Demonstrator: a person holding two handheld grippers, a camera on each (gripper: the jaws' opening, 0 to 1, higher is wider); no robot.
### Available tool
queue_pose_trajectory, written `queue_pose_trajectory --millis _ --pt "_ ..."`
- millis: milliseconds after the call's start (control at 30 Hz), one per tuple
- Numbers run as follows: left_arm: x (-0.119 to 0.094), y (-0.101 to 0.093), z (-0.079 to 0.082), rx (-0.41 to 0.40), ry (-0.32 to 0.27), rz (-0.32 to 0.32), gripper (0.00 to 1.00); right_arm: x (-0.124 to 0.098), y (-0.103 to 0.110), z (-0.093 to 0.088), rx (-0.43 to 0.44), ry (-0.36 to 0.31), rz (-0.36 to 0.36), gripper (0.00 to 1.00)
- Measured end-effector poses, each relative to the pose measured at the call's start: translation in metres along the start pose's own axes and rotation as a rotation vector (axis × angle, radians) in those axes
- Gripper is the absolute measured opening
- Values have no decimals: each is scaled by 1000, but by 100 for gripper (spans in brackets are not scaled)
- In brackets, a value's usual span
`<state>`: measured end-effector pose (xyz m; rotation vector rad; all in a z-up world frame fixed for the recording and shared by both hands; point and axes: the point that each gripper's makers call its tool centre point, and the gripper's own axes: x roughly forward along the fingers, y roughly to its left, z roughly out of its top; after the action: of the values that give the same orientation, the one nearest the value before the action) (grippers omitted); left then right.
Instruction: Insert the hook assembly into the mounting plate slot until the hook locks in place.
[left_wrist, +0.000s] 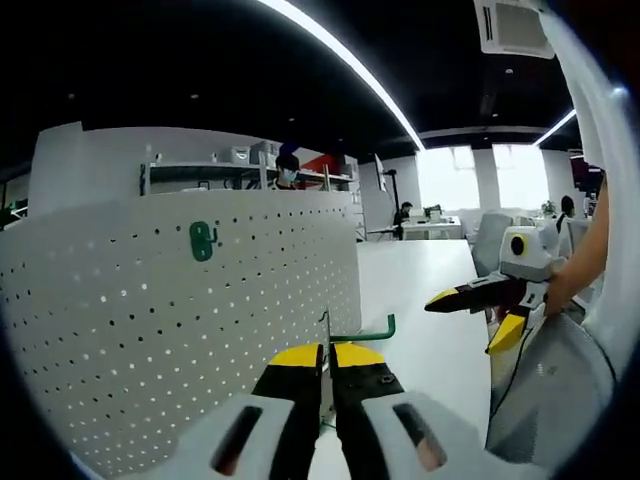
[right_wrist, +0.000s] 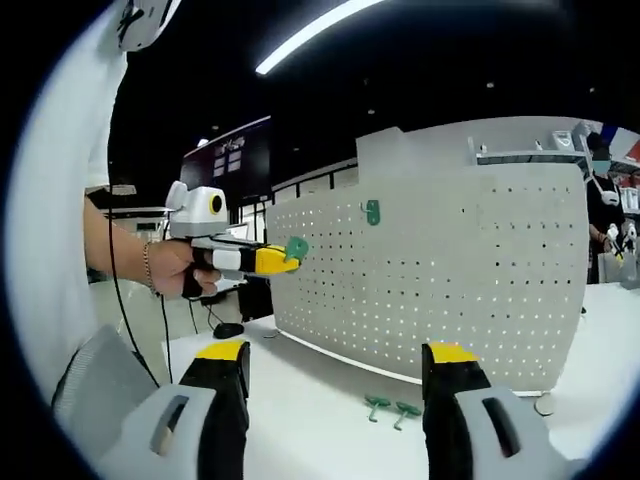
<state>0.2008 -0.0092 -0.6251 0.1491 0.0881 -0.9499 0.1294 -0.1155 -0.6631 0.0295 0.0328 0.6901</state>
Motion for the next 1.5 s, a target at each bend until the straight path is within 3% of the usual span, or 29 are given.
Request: queue_pose_trajectory --millis 233,367,500,1500 --pt "0 0 0 0 -2 4 2 6 6 6 46 -19 33 66" --pt "0 0 -1 -3 0 6 2 9 6 19 246 -102 50 67" --pt "-1 -1 0 -4 0 6 2 11 4 28 364 -152 63 67" --pt "-5 -2 -1 -12 -2 19 3 52 26 44 332 -167 160 61"
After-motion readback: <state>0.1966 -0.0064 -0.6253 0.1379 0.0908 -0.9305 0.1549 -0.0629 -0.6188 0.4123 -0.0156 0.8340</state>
